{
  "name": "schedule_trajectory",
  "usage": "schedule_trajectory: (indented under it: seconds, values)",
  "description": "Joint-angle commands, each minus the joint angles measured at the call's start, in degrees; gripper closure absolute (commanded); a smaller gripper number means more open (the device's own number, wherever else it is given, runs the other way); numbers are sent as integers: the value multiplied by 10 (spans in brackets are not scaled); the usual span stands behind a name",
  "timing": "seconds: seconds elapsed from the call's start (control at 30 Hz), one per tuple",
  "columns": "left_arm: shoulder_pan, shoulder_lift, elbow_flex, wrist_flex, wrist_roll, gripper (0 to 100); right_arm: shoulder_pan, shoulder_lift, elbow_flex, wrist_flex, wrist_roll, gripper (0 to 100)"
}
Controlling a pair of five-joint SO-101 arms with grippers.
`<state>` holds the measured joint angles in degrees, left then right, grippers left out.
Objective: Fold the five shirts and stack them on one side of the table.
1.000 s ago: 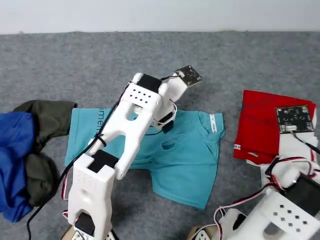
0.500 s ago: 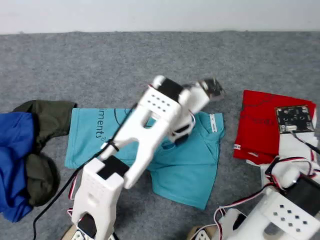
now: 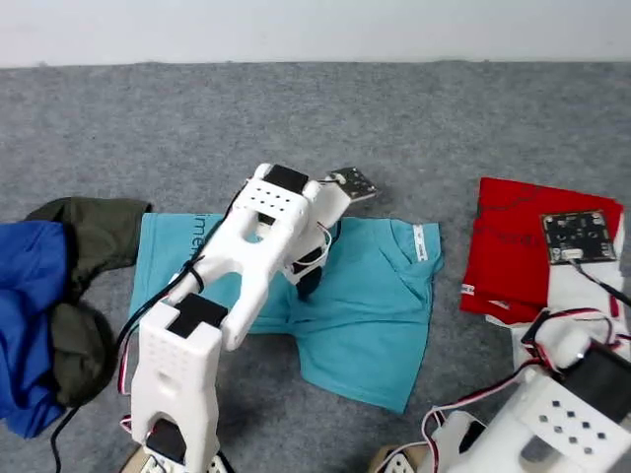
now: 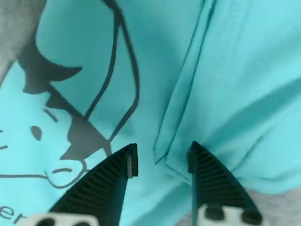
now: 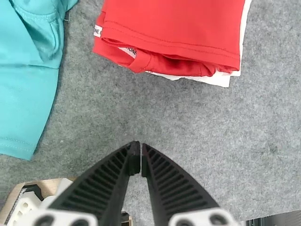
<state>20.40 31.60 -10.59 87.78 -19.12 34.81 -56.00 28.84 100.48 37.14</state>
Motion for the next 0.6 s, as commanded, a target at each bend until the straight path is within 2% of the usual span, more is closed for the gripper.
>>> schedule_trajectory:
  seconds: [0.0,0.27,0.57]
  values:
    - [-5,-38,0,-8,-8,824,7,-8,-4,21,2,987]
    - [58,-95,-73,42,-4,859,7,-8,-4,21,2,987]
    - [112,-95,-74,12,11,859,6,-8,-4,21,1,987]
